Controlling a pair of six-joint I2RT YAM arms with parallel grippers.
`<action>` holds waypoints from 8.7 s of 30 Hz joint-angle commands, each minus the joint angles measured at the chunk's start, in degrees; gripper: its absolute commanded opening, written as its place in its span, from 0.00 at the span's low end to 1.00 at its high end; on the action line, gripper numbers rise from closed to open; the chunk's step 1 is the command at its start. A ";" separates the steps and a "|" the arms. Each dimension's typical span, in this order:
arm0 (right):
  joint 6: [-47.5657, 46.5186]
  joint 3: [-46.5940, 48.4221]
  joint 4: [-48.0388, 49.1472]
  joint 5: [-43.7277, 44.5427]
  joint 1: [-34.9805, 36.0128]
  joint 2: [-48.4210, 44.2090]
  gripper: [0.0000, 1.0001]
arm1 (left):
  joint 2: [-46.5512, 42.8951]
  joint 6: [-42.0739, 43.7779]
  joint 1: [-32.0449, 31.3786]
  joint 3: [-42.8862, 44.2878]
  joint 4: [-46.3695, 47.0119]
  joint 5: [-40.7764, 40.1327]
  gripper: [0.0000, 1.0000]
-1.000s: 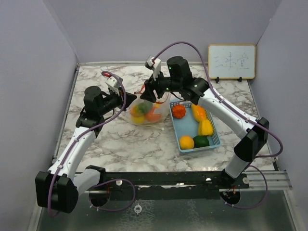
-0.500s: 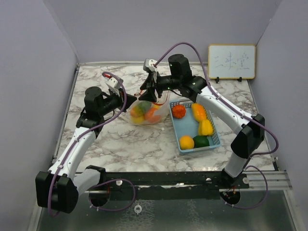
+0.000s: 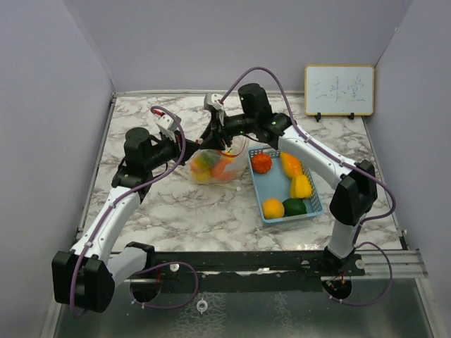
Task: Place the food in the zip-top bag and seal the zipper
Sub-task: Zip the zipper food storage bag at the center of the board, then place the zipper food storage bag at the center of the board, then pick up the zipper food storage bag at the center of the board, then open the zipper of the food storage bag.
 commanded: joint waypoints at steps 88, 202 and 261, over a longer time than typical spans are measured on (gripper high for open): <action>3.21 -10.82 -4.40 12.67 -9.69 -14.17 0.03 | 14.50 25.70 -1.98 16.81 -6.90 16.97 0.58; 12.17 -9.84 0.86 26.01 6.13 12.37 0.78 | 0.92 -2.35 8.03 15.20 -21.87 -37.48 0.99; 39.22 -6.95 5.70 31.11 1.19 -4.17 0.02 | 13.13 -42.78 3.33 7.18 7.55 -11.75 0.55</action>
